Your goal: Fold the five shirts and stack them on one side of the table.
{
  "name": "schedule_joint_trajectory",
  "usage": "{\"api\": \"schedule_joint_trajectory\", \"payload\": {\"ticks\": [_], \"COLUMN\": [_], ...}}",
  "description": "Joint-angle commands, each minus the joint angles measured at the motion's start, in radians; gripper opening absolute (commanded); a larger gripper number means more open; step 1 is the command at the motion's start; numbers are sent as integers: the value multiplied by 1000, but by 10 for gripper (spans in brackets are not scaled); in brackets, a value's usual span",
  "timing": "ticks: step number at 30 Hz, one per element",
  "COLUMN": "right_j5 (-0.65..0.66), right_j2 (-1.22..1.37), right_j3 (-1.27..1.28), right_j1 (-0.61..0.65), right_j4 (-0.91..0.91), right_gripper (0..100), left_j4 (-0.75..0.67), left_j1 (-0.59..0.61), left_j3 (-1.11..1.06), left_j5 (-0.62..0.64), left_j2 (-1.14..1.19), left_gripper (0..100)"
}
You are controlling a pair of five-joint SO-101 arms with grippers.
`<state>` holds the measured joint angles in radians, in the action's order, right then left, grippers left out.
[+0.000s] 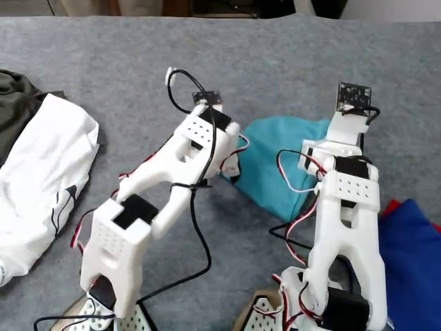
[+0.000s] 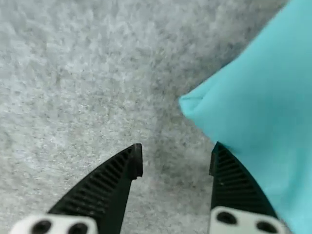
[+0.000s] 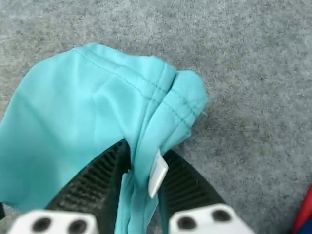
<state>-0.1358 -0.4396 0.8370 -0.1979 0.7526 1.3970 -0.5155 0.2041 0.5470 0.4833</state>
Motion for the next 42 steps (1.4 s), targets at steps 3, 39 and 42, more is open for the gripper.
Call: {"api": "schedule_joint_trajectory", "payload": {"ticks": [3,39,42], "right_j5": [5,5,54], "right_j2": [-39,-39,-44], "right_j3": [-15,-13,1], "right_j1": [-15,-16,-10], "right_j4": [8,11,37], "right_gripper": [5,5,5], "left_j4": [-52,-201,-201], "left_j1": [-5,-29,-29], "left_j3": [54,101,101], "left_j5": [32,193,193], "left_j2": [-15,140,136], "left_gripper": [236,52,19]}}
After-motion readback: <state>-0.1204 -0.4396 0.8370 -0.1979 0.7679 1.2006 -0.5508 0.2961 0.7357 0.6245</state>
